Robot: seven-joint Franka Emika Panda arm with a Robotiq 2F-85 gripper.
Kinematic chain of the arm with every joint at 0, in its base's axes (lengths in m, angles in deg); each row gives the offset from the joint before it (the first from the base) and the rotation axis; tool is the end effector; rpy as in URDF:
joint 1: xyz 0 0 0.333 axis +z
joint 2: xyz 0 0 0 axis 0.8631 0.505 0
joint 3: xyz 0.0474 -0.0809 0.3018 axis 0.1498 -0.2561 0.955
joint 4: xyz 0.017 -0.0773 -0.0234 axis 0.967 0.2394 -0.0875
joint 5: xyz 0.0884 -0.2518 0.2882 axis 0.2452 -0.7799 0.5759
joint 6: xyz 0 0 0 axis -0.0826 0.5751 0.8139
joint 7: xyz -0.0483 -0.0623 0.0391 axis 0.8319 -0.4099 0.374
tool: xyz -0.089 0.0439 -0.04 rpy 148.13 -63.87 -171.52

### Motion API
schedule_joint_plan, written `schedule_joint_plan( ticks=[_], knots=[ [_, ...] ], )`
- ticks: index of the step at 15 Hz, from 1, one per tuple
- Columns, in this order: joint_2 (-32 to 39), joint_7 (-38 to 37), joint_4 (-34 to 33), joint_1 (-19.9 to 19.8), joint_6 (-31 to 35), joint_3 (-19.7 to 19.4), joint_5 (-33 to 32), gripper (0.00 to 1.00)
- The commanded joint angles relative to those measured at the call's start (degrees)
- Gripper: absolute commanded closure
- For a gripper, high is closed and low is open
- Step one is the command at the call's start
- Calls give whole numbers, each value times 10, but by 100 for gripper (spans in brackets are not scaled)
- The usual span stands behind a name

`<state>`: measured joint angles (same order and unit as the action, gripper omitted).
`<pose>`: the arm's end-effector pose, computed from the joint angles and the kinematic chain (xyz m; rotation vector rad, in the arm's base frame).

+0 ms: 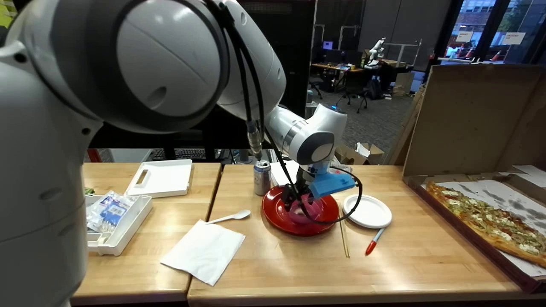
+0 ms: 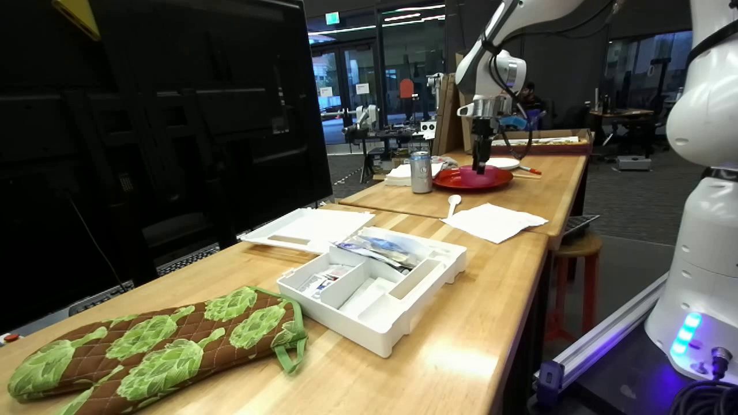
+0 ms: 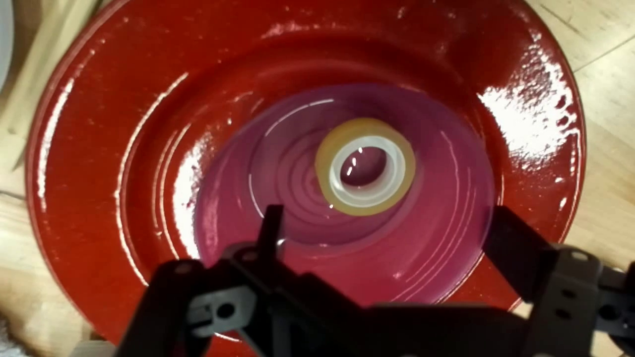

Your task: Remove the white spoon and tape from the purple bowl.

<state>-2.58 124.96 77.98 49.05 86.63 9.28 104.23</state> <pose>0.5622 -0.1781 0.3213 -2.7224 -1.2763 -0.1599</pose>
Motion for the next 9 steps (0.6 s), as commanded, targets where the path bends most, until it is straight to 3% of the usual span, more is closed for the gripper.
schedule_joint_plan(
  ticks=[1,9],
  knots=[
    [12,2,-26,-17,-18,15,-5,0],
    [-11,22,-18,-28,-42,19,-3,0]
  ],
)
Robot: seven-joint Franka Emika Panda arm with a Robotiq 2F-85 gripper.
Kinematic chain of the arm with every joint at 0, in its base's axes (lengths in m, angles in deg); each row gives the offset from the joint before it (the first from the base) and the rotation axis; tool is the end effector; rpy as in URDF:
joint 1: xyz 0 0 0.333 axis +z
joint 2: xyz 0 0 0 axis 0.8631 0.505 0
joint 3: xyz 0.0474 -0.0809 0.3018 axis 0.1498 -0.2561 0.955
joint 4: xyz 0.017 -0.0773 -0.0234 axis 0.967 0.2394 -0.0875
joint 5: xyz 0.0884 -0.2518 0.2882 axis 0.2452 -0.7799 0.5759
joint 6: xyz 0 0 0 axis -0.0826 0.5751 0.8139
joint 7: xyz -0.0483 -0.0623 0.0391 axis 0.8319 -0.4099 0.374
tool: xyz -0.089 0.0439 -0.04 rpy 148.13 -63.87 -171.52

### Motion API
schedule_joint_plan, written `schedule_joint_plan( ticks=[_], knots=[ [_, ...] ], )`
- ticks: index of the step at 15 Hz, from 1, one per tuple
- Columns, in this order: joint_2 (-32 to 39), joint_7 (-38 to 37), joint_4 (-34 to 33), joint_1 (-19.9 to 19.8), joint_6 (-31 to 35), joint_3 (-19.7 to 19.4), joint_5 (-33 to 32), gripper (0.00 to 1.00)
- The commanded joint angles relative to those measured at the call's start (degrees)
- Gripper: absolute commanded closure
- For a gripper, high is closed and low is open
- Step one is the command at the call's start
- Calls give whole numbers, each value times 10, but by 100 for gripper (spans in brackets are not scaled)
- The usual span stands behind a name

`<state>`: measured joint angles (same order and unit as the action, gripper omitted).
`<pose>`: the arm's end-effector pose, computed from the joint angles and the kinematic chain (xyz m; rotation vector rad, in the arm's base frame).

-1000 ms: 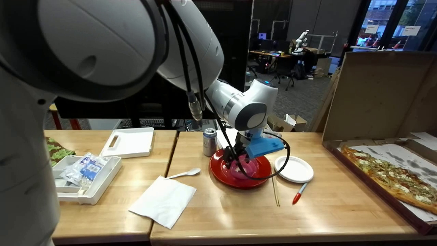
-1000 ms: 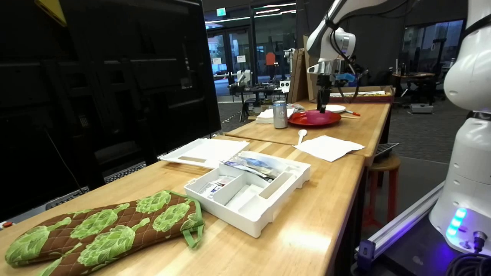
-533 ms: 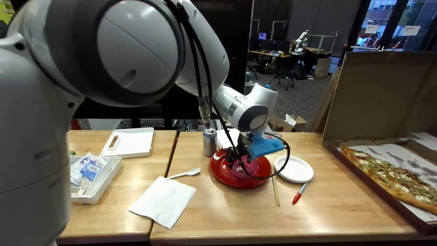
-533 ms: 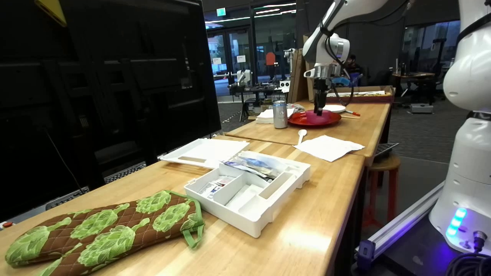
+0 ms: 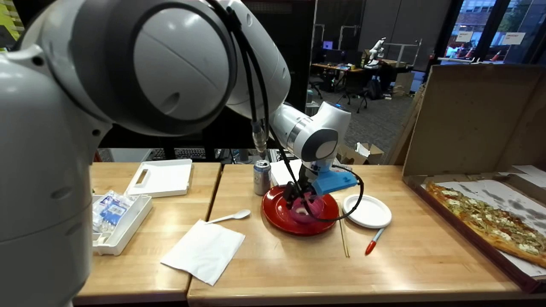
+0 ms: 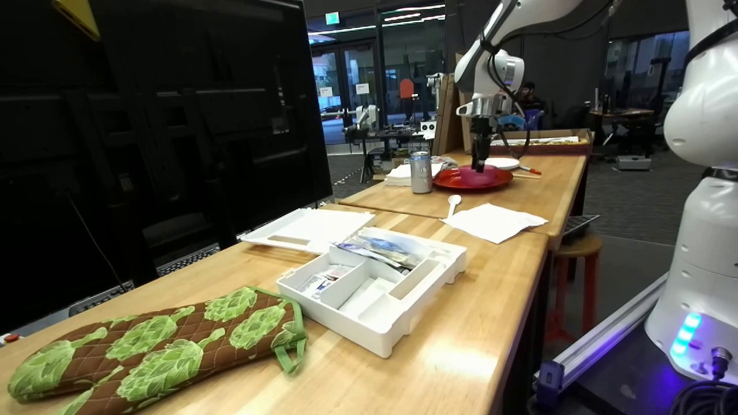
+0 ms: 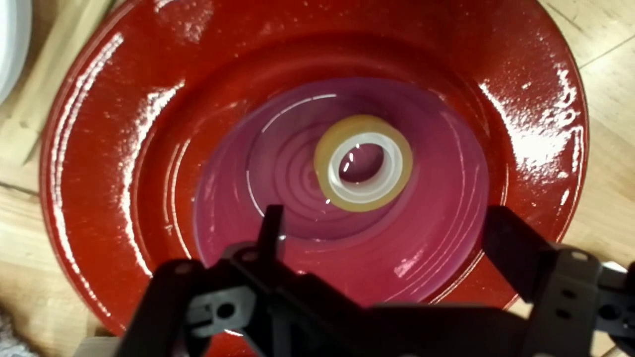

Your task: Remove the white spoon and tape from the purple bowl.

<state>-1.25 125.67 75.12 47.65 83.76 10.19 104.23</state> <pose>0.5699 -0.1839 0.3248 -2.6961 -1.2828 -0.1459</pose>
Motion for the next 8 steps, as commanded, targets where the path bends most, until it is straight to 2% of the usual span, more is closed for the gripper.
schedule_joint_plan(
  ticks=[1,8],
  knots=[
    [-29,20,14,-14,-13,10,-3,0],
    [-30,23,0,-12,-17,8,-5,0]
  ],
)
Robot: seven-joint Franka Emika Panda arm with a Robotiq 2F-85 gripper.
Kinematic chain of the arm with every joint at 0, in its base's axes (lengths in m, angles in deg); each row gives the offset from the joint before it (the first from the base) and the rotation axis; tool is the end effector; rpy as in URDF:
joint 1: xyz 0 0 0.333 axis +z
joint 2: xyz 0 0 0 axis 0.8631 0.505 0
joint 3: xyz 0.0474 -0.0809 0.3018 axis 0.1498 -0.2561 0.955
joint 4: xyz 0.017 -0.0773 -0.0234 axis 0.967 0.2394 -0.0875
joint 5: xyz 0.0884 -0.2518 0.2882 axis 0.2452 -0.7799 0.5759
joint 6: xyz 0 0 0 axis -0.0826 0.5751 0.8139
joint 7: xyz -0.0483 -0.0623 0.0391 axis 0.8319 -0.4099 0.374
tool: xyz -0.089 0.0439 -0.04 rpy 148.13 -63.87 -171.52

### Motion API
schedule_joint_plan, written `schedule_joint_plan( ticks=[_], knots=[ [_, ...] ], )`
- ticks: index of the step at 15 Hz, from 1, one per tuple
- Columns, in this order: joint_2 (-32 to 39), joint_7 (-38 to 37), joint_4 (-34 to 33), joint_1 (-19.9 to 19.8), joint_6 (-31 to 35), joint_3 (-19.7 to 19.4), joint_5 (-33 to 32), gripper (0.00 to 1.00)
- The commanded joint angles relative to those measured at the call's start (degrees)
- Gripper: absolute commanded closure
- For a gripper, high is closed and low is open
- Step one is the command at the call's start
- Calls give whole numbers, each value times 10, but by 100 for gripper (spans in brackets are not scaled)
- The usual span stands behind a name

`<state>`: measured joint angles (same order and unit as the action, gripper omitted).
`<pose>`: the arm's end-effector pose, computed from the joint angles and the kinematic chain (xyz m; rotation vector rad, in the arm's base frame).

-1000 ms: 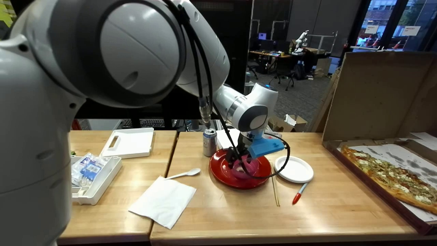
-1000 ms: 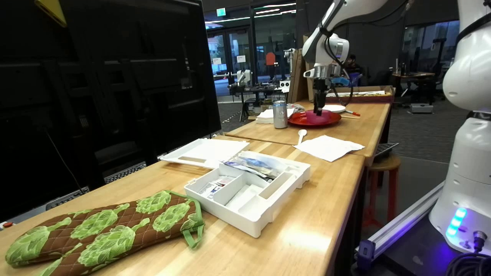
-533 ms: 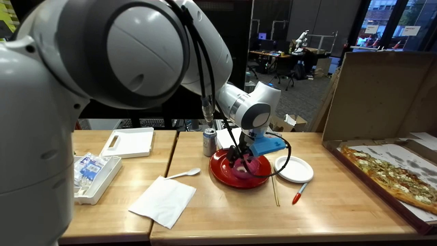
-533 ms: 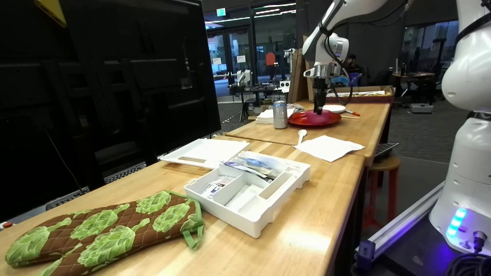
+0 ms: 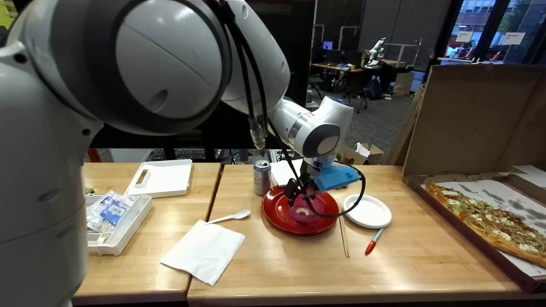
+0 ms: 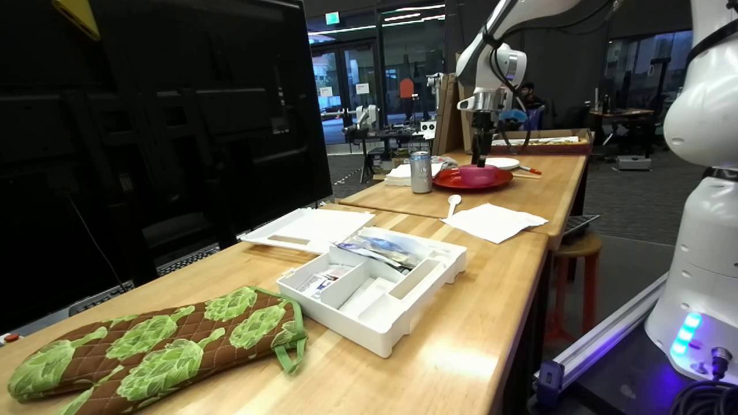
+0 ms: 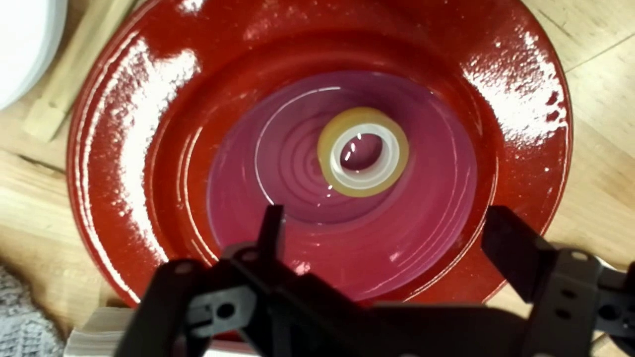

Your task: Remove the white spoon and tape from the purple bowl.

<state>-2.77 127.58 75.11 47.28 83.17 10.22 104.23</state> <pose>0.5679 -0.1866 0.3398 -2.6838 -1.3279 -0.1732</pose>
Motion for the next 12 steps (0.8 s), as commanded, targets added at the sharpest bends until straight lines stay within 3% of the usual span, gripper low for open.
schedule_joint_plan(
  ticks=[1,12],
  knots=[
    [-11,1,-5,-8,-12,8,-5,0],
    [32,0,-57,-13,-35,9,-5,0]
  ],
)
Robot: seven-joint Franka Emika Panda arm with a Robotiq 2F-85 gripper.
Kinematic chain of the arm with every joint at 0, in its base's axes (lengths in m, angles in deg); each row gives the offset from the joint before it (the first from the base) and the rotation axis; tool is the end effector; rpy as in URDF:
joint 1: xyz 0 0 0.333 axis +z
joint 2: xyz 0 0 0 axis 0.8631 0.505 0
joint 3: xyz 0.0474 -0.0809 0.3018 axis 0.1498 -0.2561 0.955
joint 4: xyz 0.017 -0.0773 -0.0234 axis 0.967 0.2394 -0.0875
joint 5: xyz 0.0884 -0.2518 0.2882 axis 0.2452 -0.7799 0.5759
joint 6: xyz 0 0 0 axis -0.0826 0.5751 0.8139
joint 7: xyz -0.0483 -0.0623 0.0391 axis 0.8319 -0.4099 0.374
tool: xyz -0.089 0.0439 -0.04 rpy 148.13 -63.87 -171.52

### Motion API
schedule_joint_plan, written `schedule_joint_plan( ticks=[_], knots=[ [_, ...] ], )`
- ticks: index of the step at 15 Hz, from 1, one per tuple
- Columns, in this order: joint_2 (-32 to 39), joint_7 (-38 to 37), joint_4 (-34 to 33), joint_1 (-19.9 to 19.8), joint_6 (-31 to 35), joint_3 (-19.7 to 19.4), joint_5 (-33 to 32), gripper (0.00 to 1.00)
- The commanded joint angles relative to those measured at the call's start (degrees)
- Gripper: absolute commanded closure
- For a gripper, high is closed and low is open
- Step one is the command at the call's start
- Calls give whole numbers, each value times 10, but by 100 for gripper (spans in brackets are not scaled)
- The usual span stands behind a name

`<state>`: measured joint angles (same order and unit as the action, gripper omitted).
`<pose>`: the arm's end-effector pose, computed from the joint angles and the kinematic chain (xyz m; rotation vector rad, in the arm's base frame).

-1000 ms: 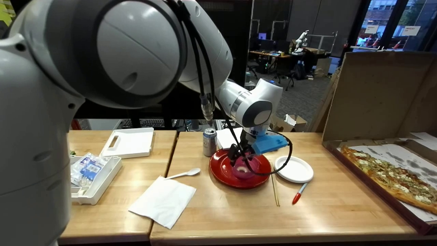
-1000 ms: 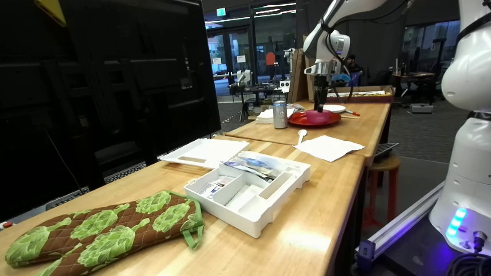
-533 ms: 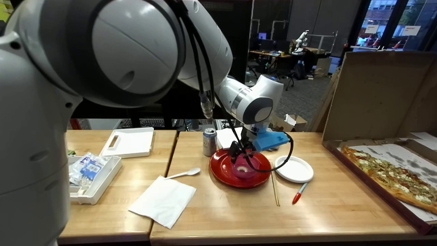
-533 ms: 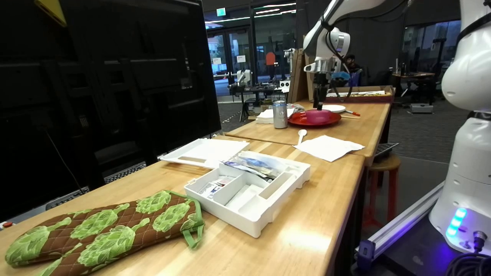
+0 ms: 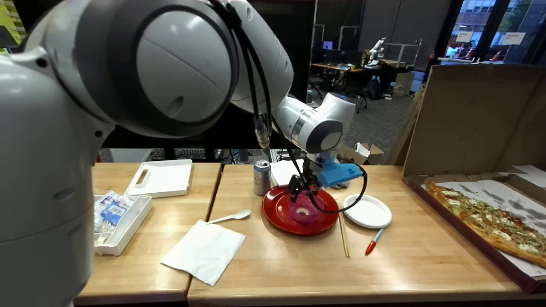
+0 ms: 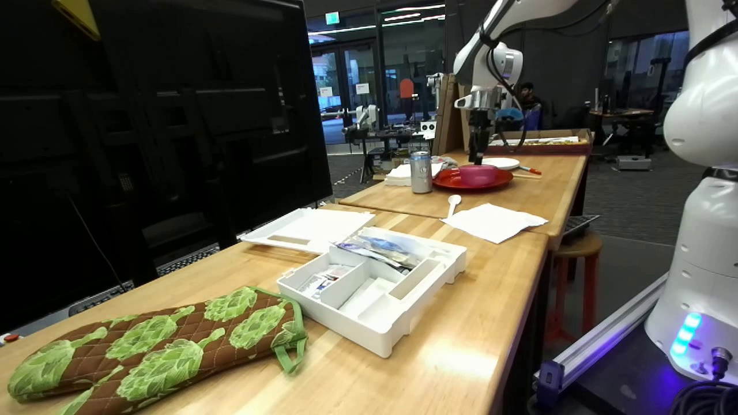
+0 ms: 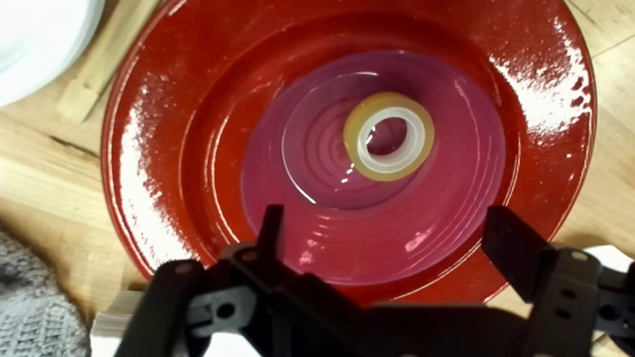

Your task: Remove the white spoon and tape from the purple bowl.

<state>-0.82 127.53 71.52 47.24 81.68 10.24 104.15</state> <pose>0.5822 -0.1900 0.3449 -2.6818 -1.3377 -0.1752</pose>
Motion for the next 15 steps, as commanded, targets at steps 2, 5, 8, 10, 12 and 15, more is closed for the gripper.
schedule_joint_plan(
  ticks=[2,5,8,10,12,15],
  knots=[
    [21,1,-28,-16,-24,8,-5,0],
    [34,1,-36,-21,-25,8,-6,0],
    [43,7,-38,-29,-27,10,-4,0],
    [45,10,-33,-32,-26,11,-5,0],
    [43,16,-26,-34,-22,12,-6,0],
    [32,28,-14,-35,-15,12,-6,0]
  ],
)
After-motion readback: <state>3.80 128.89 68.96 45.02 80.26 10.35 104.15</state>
